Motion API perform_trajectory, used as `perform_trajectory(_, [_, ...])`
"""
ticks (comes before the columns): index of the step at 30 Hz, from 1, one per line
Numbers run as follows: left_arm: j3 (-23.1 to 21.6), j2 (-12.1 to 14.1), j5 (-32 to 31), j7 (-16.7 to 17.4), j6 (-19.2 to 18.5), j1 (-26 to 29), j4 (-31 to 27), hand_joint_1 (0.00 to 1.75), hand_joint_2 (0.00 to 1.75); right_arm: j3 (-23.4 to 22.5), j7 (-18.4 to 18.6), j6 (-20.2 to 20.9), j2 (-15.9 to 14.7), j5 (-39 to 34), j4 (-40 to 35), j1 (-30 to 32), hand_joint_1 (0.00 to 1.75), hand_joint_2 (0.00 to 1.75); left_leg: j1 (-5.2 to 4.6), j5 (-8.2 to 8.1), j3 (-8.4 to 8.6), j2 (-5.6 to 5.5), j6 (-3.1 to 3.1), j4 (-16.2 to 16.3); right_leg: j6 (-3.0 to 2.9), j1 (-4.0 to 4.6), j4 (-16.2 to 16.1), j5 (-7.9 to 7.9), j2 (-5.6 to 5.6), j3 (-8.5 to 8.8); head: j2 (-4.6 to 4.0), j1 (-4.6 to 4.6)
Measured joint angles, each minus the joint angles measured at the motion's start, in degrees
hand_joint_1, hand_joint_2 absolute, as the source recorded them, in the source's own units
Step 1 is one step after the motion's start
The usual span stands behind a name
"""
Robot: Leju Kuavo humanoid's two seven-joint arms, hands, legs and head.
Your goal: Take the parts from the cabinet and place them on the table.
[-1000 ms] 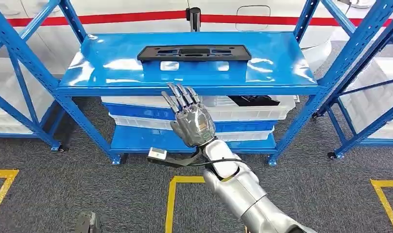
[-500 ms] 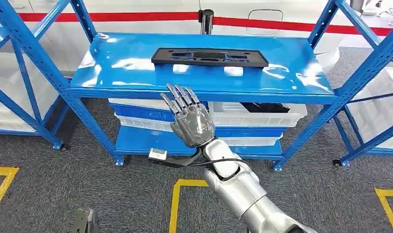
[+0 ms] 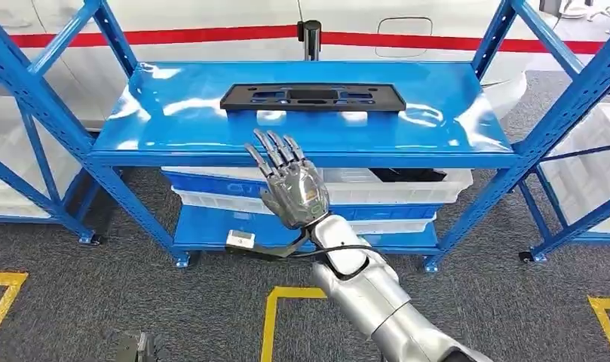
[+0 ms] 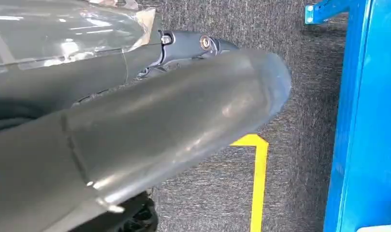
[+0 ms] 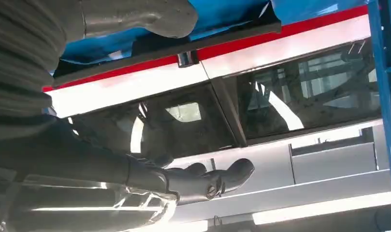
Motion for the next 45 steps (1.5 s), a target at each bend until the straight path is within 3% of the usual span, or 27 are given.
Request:
perform_trajectory(1, [0.04, 0.0, -0.04, 0.0, 0.0, -0.01, -0.02, 0.0, 0.0, 0.0, 0.09, 0.0, 0.02, 0.0, 0.0, -0.01, 0.0, 1.75, 0.14, 2.9, 2.38, 0.1, 0.0, -5.33, 0.3, -0.04, 0.0, -0.38, 0.02, 0.53, 0.0, 0.02])
perform_trajectory(2, [0.07, -0.07, -0.2, 0.0, -0.02, 0.0, 0.0, 0.0, 0.0, 0.0, 0.35, 0.0, 0.0, 0.0, 0.0, -0.04, 0.0, 1.75, 0.14, 3.65, 3.91, 0.2, 0.06, -8.85, 0.71, 0.17, 0.0, -0.68, 0.02, 0.74, 0.0, -0.11])
perform_trajectory(3, [0.13, -0.07, -0.24, 0.02, -0.04, -0.08, -0.02, 0.0, 0.0, 0.0, 0.46, 0.0, -0.04, 0.02, -0.02, -0.07, 0.0, 1.75, -0.24, 2.92, 4.95, -0.04, 0.55, -9.82, 1.19, 0.76, 0.18, -1.04, 0.12, 0.59, 0.0, -0.17])
perform_trajectory(6, [0.24, -0.11, -0.35, 0.07, -0.04, 0.09, -0.02, 0.0, 0.0, 0.07, 0.98, 0.0, -0.13, 0.11, -0.02, 0.04, 0.0, 1.75, -0.92, 2.75, 4.81, -0.09, 1.92, -9.71, 2.14, 0.36, -0.43, -1.08, 0.06, 0.75, 0.0, 0.02])
perform_trajectory(7, [0.24, -0.13, -0.35, 0.09, -0.04, 0.11, -0.11, 0.0, 0.0, 0.07, 1.09, -0.06, -0.06, 0.13, -0.15, 0.06, 0.0, 1.75, -0.49, 3.07, 5.48, -0.05, 2.59, -10.47, 2.56, 0.6, -0.11, -1.55, -0.08, 0.27, 0.0, 0.0])
perform_trajectory(8, [0.24, -0.24, -0.35, 0.09, -0.04, 0.11, -0.17, 0.0, 0.0, 0.07, 1.25, -0.09, -0.13, 0.18, -0.18, 0.03, 0.0, 1.75, -0.7, 2.9, 5.93, 0.0, 2.88, -10.62, 2.5, 0.37, 1.48, -2.13, -0.21, 0.01, 0.0, 0.11])
perform_trajectory(9, [0.26, -0.26, -0.35, 0.11, -0.04, 0.06, -0.17, 0.0, 0.0, 0.07, 1.36, -0.09, -0.2, 0.24, -0.2, -0.04, 0.0, 1.75, -0.76, 2.64, 6.12, 0.05, 3.46, -10.61, 2.12, 0.38, 5.11, -3.47, -0.2, -1.82, 0.0, 0.26])
perform_trajectory(11, [0.28, -0.24, -0.35, 0.13, -0.04, 0.13, -0.17, 0.0, 0.0, 0.04, 1.6, -0.11, -0.57, 0.24, -0.17, 0.57, 0.0, 1.75, -0.99, 2.26, 6.48, 0.04, 3.93, -10.6, 1.62, 0.36, 14.23, -6.06, -0.19, -7.28, 0.0, 0.22])
perform_trajectory(12, [0.33, -0.24, -0.35, 0.18, 0.02, 0.22, -0.17, 0.0, 0.0, 0.04, 1.75, -0.13, -0.83, 0.26, -0.15, 0.99, 0.0, 1.75, -1.1, 2.07, 6.59, -0.03, 4.13, -10.57, 1.7, 0.37, 17.67, -6.65, -0.19, -9.74, 0.0, 0.26])
perform_trajectory(13, [0.37, -0.26, -0.35, 0.22, 0.04, 0.39, -0.17, 0.0, 0.0, 0.04, 1.84, -0.15, -1.05, 0.44, -0.15, 1.39, 0.0, 1.75, -1.17, 1.89, 6.79, -0.17, 4.1, -10.57, 1.93, 0.37, 18.23, -6.11, -0.19, -10.76, 0.0, 0.26])
perform_trajectory(14, [0.48, -0.28, -0.35, 0.22, 0.13, 0.53, -0.17, 0.0, 0.0, 0.04, 1.92, -0.17, -1.07, 0.61, -0.15, 1.62, 0.0, 1.75, -1.19, 1.64, 7.05, -0.28, 4.08, -10.56, 2.38, 0.37, 15.99, -4.53, -0.19, -10.25, 0.0, 0.26])
perform_trajectory(15, [0.81, -0.33, -0.35, 0.22, 0.13, 0.59, -0.17, 0.0, 0.0, 0.04, 1.95, -0.17, -1.07, 0.63, -0.15, 1.69, 0.0, 1.75, -1.2, 1.42, 7.4, -0.37, 3.93, -10.55, 2.84, 0.37, 11.83, -2.35, -0.2, -8.57, 0.0, 0.29])
perform_trajectory(17, [0.98, -0.42, -0.35, 0.2, 0.13, 0.59, -0.17, 0.0, 0.0, 0.04, 2.05, -0.24, -1.05, 0.83, -0.17, 1.64, 0.0, 1.75, -1.21, 0.84, 8.09, -0.44, 3.47, -10.54, 3.24, 0.3, 1.82, 1.8, -0.39, -4.05, 0.0, 0.35])
perform_trajectory(19, [1.2, -0.42, -0.35, 0.11, 0.2, 0.6, -0.17, 0.0, 0.0, 0.04, 2.14, -0.24, -0.96, 1.14, -0.22, 1.74, 0.0, 1.75, -1.7, 0.17, 8.18, -0.42, 2.75, -10.35, 2.1, 0.4, 0.43, 2.37, -0.35, -3.12, 0.0, 0.31])
perform_trajectory(21, [1.31, -0.46, -0.35, 0.02, 0.22, 0.6, -0.17, 0.0, 0.0, 0.0, 2.32, -0.24, -0.96, 1.29, -0.22, 1.75, 0.0, 1.75, -1.19, -0.02, 8.28, -0.35, 2.27, -10.4, 1.4, 0.78, 0.54, 2.14, -0.16, -3.19, 0.0, 0.26])
perform_trajectory(23, [1.35, -0.46, -0.46, -0.11, 0.22, 0.55, -0.24, 0.0, 0.0, -0.13, 2.43, -0.24, -0.9, 1.53, -0.42, 1.77, 0.0, 1.75, -0.76, -0.78, 8.05, -0.26, 1.54, -9.68, 0.69, 0.04, 0.04, 2.2, -0.08, -2.38, 0.0, 0.29])
perform_trajectory(24, [1.35, -0.66, -0.68, -0.13, 0.22, 0.5, -0.24, 0.0, 0.0, -0.13, 2.56, -0.24, -0.88, 1.62, -0.53, 1.7, 0.0, 1.75, -0.81, -1.81, 7.17, -0.16, 1.24, -7.51, 0.23, 0.11, 0.04, 1.87, -0.08, -2.11, 0.0, -0.06])
perform_trajectory(26, [1.35, -0.68, -1.03, -0.13, 0.2, 0.49, -0.24, 0.0, 0.0, -0.13, 2.78, -0.24, -0.81, 1.71, -0.57, 1.82, 0.0, 1.75, -0.56, -5.3, 2.35, -0.1, 0.73, 1.36, -0.38, 0.29, 0.07, 1.47, -0.08, -1.65, 0.0, -0.11])
perform_trajectory(27, [1.4, -0.66, -1.03, -0.13, 0.22, 0.66, -0.22, 0.0, 0.0, -0.15, 2.84, -0.24, -0.83, 1.73, -0.57, 2.05, 0.0, 1.75, -0.53, -6.33, -0.13, -0.09, 0.52, 5.29, -0.62, 0.38, 0.09, 1.27, -0.08, -1.48, 0.0, -0.17])
perform_trajectory(28, [1.44, -0.66, -1.03, -0.13, 0.22, 0.75, -0.22, 0.0, 0.0, -0.15, 2.93, -0.24, -0.85, 1.79, -0.57, 2.27, 0.0, 1.75, -0.52, -6.15, -1.64, -0.08, 0.46, 7.04, -0.79, 0.46, 0.09, 1.12, -0.06, -1.31, 0.0, -0.15])
perform_trajectory(29, [1.49, -0.66, -1.09, -0.13, 0.22, 0.77, -0.22, 0.0, 0.0, -0.15, 3.04, -0.24, -0.85, 1.95, -0.57, 2.41, 0.0, 1.75, -0.51, -4.66, -1.86, -0.07, 0.47, 6.13, -0.72, 0.47, 0.1, 0.9, 0.03, -1.06, 0.0, -0.15])
perform_trajectory(30, [1.53, -0.66, -1.2, -0.13, 0.22, 0.73, -0.24, 0.0, 0.0, -0.15, 3.52, -0.31, -0.92, 2.45, -0.57, 2.45, 0.0, 1.75, -0.51, -2.29, -0.81, -0.06, 0.56, 3.05, -0.66, 0.48, 0.11, 0.68, 0.15, -0.76, 0.0, -0.2])
perform_trajectory(32, [1.68, -0.66, -1.59, 0.02, 0.24, 0.57, -0.24, 0.0, 0.0, -0.33, 5.73, -0.44, -0.94, 5.01, -0.61, 2.44, 0.0, 1.75, -0.53, 3.27, 3.86, -0.03, 1.08, -7.24, -0.32, 0.48, 0.09, 0.16, 0.21, 0.07, 0.0, -0.17])
perform_trajectory(42, [1.68, -0.66, -1.64, 0.09, 0.26, 0.49, -0.24, 0.0, 0.0, -0.46, 6.43, -0.44, -0.94, 5.8, -0.61, 2.44, 0.0, 1.75, -0.58, 3.32, 4.77, -0.02, 1.34, -9.31, -0.2, 0.52, 0.06, 0.06, 0.22, 0.16, 0.0, -0.13])
perform_trajectory(43, [1.68, -0.68, -1.77, 0.18, 0.28, 0.32, -0.24, 0.0, 0.0, -0.72, 7.41, -0.35, -0.96, 6.89, -0.61, 2.41, 0.0, 1.75, -1.01, 2.47, 5.36, -0.02, 1.5, -10.08, 0.17, 1.22, 0.22, -0.2, 0.22, 0.0, 0.0, -0.13])
perform_trajectory(44, [1.68, -0.68, -1.95, 0.24, 0.28, 0.26, -0.24, 0.0, 0.0, -0.92, 8.14, -0.26, -1.05, 7.63, -0.61, 2.39, 0.0, 1.75, -1.02, 2.49, 5.26, -0.09, 1.65, -9.99, 0.3, 1.14, 0.18, -0.27, 0.24, -0.04, 0.0, -0.11])
perform_trajectory(45, [1.7, -0.66, -2.16, 0.44, 0.31, 0.31, -0.24, 0.0, 0.0, -1.71, 10.12, 0.57, -1.09, 9.49, -0.59, 2.48, 0.0, 1.75, -1.4, 2.15, 5.22, -0.13, 2.2, -9.89, 0.74, 0.83, 0.08, -0.48, 0.21, 0.04, 0.0, -0.13])
